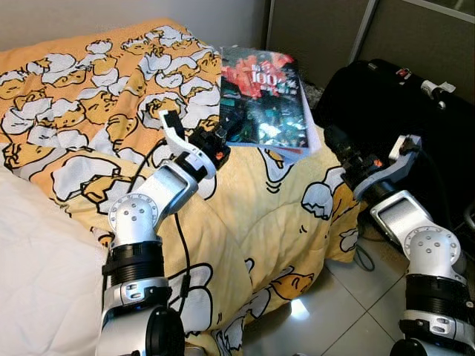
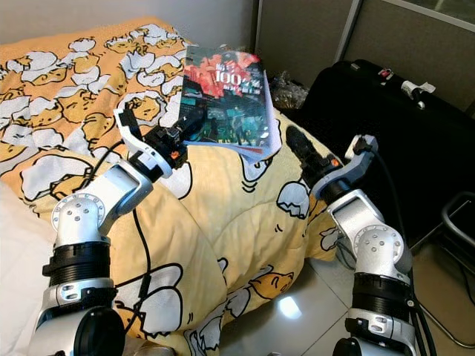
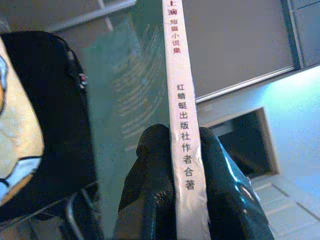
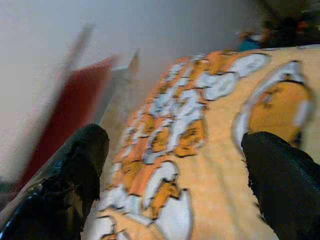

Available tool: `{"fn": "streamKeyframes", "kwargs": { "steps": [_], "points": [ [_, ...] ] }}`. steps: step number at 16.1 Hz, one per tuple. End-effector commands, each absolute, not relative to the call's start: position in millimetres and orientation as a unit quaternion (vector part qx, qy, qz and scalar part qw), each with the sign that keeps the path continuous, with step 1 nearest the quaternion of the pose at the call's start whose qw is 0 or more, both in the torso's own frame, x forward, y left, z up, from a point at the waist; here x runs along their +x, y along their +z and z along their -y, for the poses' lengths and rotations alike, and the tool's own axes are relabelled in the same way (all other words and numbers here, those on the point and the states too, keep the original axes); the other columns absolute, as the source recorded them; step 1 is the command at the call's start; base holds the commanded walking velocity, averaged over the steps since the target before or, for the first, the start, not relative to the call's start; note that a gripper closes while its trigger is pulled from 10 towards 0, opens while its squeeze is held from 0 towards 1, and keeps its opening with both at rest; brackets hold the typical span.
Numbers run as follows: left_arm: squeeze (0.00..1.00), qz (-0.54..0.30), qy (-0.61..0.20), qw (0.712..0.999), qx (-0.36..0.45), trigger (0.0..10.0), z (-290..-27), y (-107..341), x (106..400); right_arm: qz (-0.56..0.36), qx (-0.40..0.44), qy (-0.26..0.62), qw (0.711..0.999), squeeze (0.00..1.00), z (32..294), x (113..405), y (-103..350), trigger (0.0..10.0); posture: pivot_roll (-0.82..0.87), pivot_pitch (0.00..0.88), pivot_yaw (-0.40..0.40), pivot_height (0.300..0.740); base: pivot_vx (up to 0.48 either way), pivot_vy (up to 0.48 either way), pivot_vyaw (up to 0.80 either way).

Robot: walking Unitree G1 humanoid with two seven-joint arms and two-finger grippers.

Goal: Clean up the room

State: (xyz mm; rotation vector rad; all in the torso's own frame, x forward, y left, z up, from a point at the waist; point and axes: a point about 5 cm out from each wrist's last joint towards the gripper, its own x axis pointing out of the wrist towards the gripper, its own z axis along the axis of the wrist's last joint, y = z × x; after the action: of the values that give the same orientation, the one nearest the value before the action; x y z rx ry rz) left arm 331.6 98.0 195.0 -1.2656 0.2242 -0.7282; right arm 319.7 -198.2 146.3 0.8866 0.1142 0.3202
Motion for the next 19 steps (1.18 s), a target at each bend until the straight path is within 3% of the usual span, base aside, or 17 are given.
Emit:
{"fn": "streamKeyframes", "kwargs": {
  "steps": [1, 12, 19],
  "points": [
    [0.00, -0.076, -0.366, 0.730, -0.572, 0.0, -96.9, 213.2, 329.8, -0.048, 0.421, 0.136, 0.895, 0.00, 202.2, 324.7, 150.3, 10.0, 0.03, 0.000, 0.024, 0.740, 0.000, 0.000, 0.00],
    [0.00, -0.096, -0.426, 0.689, -0.578, 0.0, -91.1, 216.7, 312.5, -0.061, 0.396, 0.219, 0.890, 0.00, 161.4, 330.5, 154.2, 10.0, 0.03, 0.000, 0.022, 0.740, 0.000, 0.000, 0.00],
    [0.00, -0.127, -0.447, 0.691, -0.554, 0.0, -79.2, 212.7, 304.0, -0.059, 0.387, 0.247, 0.886, 0.00, 150.6, 333.6, 158.0, 10.0, 0.03, 0.000, 0.023, 0.740, 0.000, 0.000, 0.00]
  ]
}}
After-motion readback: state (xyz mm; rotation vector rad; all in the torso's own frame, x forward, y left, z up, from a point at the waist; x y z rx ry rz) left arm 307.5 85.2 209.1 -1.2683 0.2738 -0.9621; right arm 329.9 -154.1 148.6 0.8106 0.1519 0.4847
